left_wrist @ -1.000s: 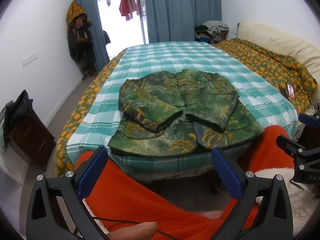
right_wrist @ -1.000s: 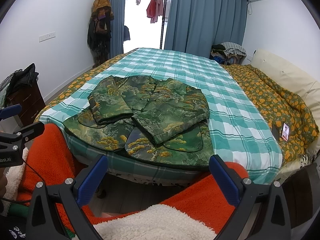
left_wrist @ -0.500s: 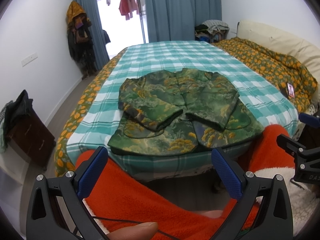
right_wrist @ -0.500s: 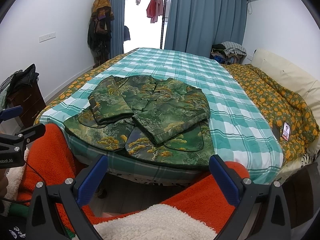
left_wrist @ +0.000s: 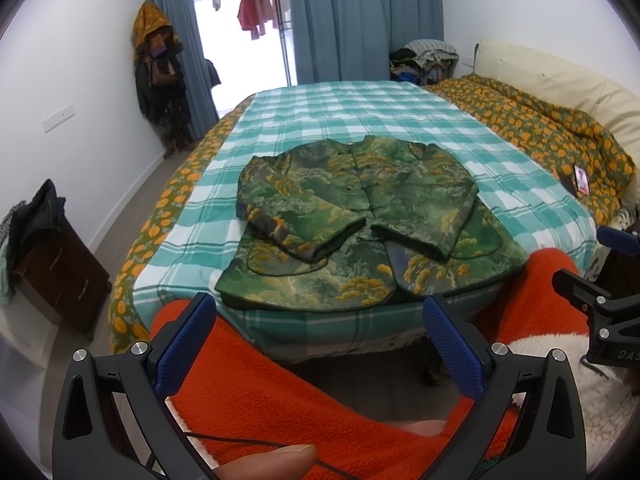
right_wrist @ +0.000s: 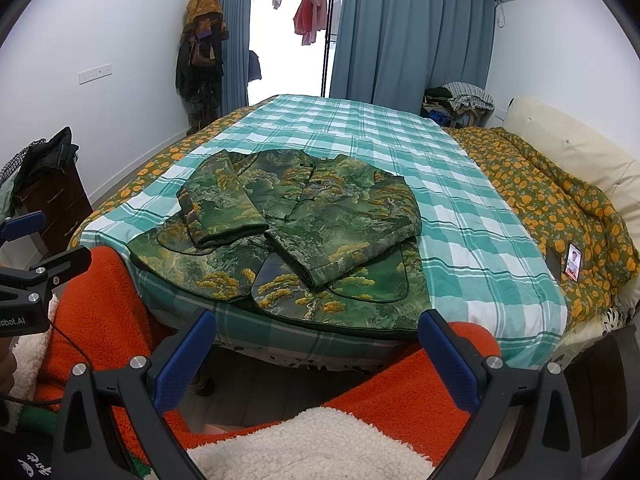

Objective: Fold large clothes

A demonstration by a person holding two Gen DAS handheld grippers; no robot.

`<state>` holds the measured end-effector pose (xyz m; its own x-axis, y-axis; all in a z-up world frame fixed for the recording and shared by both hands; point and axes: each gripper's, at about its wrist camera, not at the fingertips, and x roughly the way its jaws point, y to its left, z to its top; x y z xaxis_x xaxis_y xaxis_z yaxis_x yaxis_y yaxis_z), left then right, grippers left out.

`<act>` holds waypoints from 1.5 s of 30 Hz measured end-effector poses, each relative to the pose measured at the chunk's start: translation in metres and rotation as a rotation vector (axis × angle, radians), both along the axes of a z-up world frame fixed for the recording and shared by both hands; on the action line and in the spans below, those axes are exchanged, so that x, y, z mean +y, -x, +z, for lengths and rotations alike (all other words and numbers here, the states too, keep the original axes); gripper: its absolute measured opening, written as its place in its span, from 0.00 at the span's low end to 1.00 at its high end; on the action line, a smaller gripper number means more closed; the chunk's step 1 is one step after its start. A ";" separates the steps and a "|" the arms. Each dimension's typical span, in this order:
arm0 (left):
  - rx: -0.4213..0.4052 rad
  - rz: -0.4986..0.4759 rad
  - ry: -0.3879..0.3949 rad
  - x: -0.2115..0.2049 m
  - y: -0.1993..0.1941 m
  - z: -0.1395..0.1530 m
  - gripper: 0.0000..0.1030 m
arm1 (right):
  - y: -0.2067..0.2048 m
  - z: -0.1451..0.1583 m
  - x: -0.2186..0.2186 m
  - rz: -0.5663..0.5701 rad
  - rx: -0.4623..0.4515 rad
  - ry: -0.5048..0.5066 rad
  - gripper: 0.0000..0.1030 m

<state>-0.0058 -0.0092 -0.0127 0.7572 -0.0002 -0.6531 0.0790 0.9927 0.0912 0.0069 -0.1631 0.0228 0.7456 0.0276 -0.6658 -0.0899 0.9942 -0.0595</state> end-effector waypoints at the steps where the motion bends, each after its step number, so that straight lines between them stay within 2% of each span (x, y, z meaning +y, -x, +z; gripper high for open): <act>1: 0.000 0.000 0.000 0.000 0.000 0.000 1.00 | 0.001 0.000 0.000 0.000 0.000 0.000 1.00; 39: -0.008 -0.011 -0.015 -0.001 -0.001 0.003 1.00 | 0.000 0.001 -0.002 0.002 0.001 -0.001 1.00; 45: -0.054 0.003 -0.010 0.009 -0.012 0.014 1.00 | -0.002 0.006 -0.008 -0.017 -0.074 0.040 1.00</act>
